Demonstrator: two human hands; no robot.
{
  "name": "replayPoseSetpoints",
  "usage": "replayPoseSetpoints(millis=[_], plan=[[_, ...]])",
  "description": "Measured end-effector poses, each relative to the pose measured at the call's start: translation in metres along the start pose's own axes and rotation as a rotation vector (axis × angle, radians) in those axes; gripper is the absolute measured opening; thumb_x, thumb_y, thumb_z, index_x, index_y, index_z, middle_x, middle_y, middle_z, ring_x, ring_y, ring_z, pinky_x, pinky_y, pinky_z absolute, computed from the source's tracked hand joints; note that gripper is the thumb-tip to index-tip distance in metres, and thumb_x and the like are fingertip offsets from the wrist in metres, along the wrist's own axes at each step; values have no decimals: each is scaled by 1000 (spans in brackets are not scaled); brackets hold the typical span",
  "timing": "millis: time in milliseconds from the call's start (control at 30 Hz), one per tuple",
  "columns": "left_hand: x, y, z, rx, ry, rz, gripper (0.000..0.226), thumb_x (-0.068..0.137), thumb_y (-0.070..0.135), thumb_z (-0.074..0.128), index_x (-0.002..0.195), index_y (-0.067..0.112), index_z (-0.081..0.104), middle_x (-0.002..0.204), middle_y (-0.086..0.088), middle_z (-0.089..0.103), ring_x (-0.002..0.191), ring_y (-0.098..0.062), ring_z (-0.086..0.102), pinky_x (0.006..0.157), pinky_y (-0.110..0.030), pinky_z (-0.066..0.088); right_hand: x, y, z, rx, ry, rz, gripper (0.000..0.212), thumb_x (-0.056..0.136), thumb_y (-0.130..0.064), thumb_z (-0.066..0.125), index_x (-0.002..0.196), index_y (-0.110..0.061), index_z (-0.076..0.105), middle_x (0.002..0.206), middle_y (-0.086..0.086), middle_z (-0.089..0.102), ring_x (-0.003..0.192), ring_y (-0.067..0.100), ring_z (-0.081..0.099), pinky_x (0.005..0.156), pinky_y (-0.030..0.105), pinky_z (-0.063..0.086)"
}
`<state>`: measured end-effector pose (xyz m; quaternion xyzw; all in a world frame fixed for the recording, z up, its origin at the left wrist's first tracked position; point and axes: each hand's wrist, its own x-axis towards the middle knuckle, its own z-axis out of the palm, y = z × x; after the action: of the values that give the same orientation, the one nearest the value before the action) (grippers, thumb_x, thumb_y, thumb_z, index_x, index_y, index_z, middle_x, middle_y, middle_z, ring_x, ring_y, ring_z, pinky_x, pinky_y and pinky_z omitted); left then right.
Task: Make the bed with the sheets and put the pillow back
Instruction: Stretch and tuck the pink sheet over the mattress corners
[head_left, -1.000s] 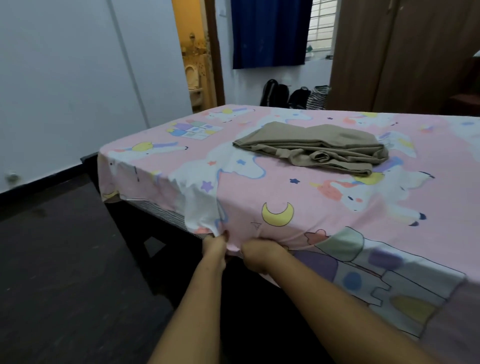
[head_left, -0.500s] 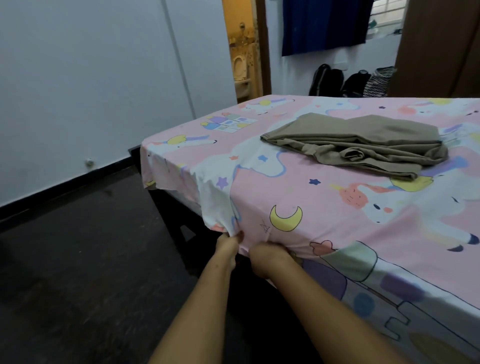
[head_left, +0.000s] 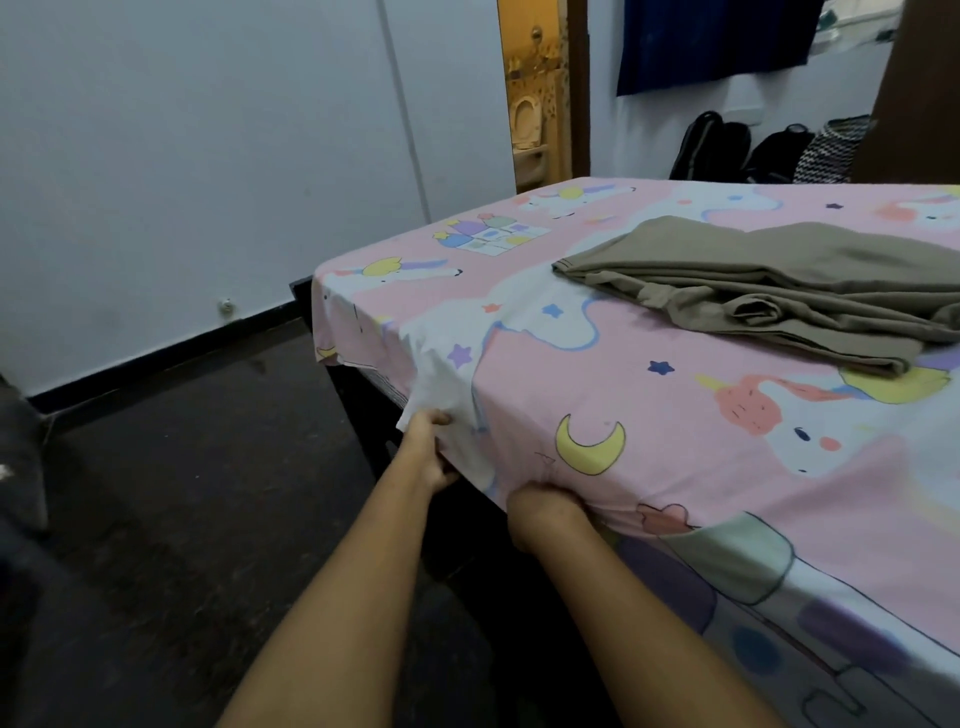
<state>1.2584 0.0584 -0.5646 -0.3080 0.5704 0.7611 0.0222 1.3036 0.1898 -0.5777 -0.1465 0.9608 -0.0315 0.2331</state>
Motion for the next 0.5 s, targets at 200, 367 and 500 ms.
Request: replayPoseSetpoints(millis=[200, 367, 500], plan=[[30, 35, -24, -255, -133, 49, 49, 88, 55, 43, 93, 11, 67, 80, -14, 70, 83, -31, 62, 75, -36, 48, 16, 0, 3, -58, 5, 22, 36, 96, -9, 44, 131, -2, 51, 138, 16, 50, 126, 30, 49, 99, 40, 43], [140, 42, -55, -136, -104, 7, 100, 49, 41, 93, 136, 22, 46, 127, -14, 60, 103, -38, 64, 82, -59, 50, 24, -13, -2, -155, -24, 73, 44, 96, -18, 48, 139, -8, 45, 149, 9, 38, 136, 29, 37, 106, 41, 35], [117, 72, -53, -82, -217, -51, 63, 76, 55, 70, 121, 13, 62, 113, -14, 67, 91, -29, 69, 75, -49, 54, 13, -52, -32, -398, 107, 15, 42, 95, -24, 49, 136, -16, 49, 145, 3, 44, 134, 24, 40, 103, 39, 37]])
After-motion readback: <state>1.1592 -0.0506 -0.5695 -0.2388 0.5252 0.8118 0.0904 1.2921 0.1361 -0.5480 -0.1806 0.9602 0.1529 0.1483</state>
